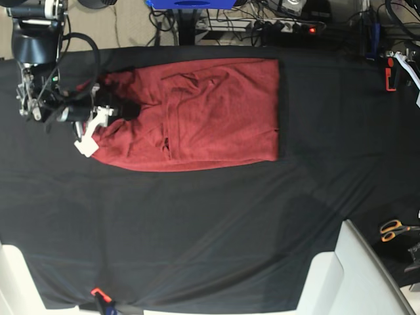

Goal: Fold the T-shirt properly
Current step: 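Move the right gripper down to the shirt's folded end, then grasp the folded end with the right gripper and fold it inward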

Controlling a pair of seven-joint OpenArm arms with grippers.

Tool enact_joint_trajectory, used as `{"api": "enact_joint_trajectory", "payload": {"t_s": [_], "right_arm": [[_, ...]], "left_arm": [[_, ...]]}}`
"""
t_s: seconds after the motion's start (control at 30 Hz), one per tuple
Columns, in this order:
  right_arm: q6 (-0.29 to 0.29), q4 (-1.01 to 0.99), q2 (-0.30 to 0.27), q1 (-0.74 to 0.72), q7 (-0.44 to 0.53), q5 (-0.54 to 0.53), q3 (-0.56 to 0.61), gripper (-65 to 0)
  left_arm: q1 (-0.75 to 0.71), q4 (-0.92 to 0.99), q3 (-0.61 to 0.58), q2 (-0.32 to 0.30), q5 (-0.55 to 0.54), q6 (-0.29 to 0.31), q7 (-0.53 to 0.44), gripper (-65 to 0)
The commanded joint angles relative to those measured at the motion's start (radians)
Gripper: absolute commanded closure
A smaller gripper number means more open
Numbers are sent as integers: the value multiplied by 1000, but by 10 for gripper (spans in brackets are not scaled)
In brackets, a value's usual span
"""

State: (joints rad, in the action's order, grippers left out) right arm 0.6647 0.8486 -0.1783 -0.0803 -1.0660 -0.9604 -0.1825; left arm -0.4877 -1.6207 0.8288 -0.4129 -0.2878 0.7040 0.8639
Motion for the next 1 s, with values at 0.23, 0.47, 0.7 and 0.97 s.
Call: {"api": "enact_joint_trajectory", "payload": {"t_s": [0.23, 0.47, 0.7, 0.97], "right_arm": [[7, 5, -5, -34, 3, -9, -1, -113], [7, 5, -3, -49, -3, -10, -1, -224], [7, 5, 1, -51, 3, -12, -32, -338], [7, -91, 15, -77, 2, -4, -97, -260]], "left_arm": [[-3, -13, 7, -21, -1, -6, -10, 0], [-3, -13, 7, -21, -1, -6, -10, 0], [-3, -11, 7, -21, -1, -6, -10, 0], [-3, -11, 7, -21, -1, -6, -10, 0]]}}
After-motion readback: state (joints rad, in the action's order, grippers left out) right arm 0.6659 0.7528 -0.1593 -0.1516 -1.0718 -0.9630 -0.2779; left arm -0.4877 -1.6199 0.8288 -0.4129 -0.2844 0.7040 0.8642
